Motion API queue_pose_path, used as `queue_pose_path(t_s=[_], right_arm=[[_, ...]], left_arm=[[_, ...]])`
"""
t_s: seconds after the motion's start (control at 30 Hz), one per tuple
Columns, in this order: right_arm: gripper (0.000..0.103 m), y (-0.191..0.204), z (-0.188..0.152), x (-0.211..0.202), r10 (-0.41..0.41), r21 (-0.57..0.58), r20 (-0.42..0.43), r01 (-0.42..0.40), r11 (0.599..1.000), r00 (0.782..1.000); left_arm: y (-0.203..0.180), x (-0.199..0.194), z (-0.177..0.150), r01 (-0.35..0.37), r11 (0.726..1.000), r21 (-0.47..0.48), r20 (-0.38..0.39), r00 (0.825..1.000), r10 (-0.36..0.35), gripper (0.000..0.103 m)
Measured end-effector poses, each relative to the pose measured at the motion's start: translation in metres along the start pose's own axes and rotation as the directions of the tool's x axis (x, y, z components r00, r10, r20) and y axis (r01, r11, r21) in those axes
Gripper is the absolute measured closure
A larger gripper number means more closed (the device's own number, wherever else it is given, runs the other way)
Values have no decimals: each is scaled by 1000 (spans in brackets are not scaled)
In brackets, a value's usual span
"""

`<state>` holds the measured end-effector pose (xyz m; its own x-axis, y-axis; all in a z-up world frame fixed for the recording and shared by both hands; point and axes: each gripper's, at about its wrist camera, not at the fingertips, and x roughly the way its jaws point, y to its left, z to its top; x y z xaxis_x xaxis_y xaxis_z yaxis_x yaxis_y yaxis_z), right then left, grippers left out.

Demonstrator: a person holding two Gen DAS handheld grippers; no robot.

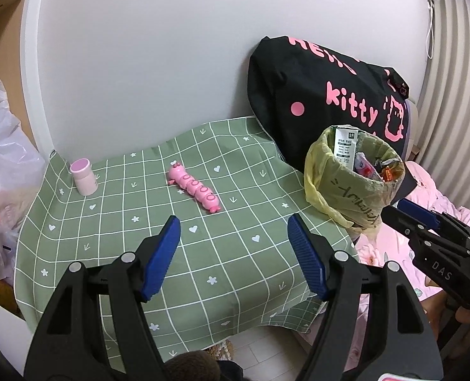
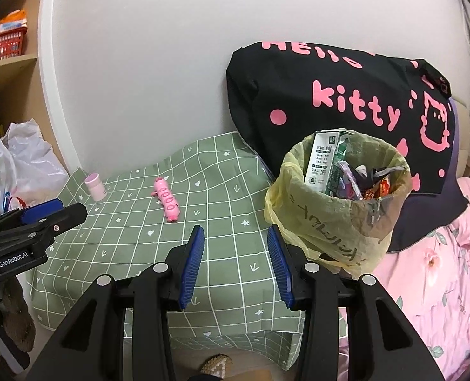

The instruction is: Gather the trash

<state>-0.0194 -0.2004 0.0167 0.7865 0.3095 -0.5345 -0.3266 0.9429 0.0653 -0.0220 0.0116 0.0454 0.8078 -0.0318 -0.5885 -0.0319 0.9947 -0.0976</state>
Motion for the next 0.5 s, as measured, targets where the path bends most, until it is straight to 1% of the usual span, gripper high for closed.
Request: queue_pose_path(t_s=[0.5], right_arm=[[64,0,-2,-6,2,6,9,-2,1000,1000]], left_arm=[[-7,-2,-2,23,1000,7,-2,1000,-23,37]])
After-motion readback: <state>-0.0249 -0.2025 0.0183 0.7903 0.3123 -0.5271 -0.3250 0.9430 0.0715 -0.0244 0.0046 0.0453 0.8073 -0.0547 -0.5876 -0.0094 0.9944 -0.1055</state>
